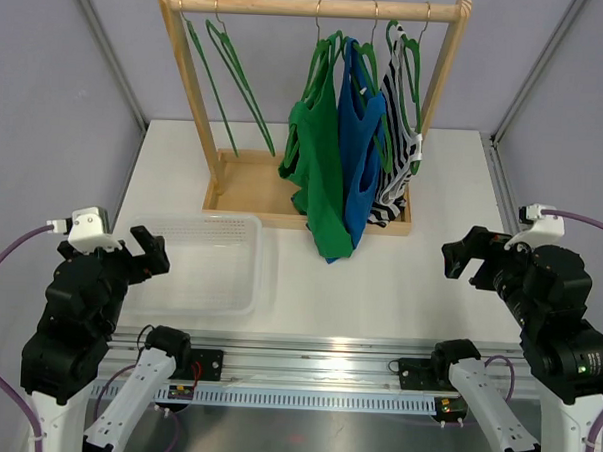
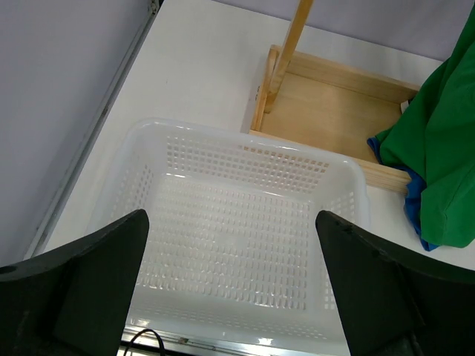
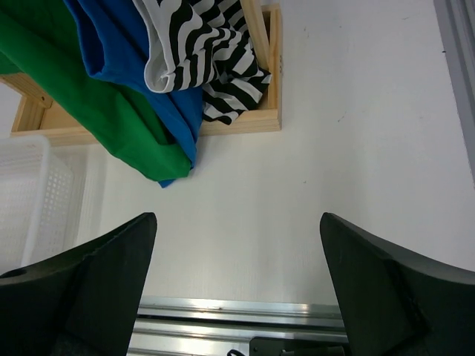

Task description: Remove the tank top from the hanger

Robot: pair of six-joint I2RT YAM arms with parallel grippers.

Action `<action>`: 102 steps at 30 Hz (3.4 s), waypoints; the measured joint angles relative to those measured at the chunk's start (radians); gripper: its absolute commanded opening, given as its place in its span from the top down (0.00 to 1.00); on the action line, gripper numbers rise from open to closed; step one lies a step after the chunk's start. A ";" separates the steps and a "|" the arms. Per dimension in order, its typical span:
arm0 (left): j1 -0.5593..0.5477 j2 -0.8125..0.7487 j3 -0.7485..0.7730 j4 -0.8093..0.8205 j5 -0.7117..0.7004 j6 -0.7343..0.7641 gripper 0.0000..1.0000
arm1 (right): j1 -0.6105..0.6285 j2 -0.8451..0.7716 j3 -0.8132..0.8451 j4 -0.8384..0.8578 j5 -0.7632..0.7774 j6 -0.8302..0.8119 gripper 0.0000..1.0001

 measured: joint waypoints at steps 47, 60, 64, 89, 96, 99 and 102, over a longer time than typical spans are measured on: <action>0.000 0.061 -0.001 -0.017 0.117 -0.066 0.01 | 0.073 1.030 0.908 0.140 -0.060 -0.049 0.51; 0.000 0.061 -0.038 -0.006 0.152 -0.051 0.01 | 0.073 1.141 0.948 0.141 -0.012 -0.106 0.90; 0.000 0.070 -0.066 -0.002 0.176 -0.051 0.01 | 0.073 1.144 0.980 0.128 -0.006 -0.107 1.00; 0.000 0.095 -0.124 0.279 0.700 -0.063 0.01 | 0.074 0.852 0.966 -0.052 -0.016 -0.084 1.00; 0.000 0.248 0.022 0.481 0.919 -0.098 0.01 | 0.074 0.646 0.872 -0.164 -0.079 -0.068 1.00; -0.003 0.299 0.053 0.632 1.008 -0.167 0.01 | 0.074 0.535 0.819 -0.214 -0.128 -0.063 1.00; -0.052 0.399 0.143 0.745 1.042 -0.222 0.01 | 0.075 0.436 0.773 -0.244 -0.175 -0.050 1.00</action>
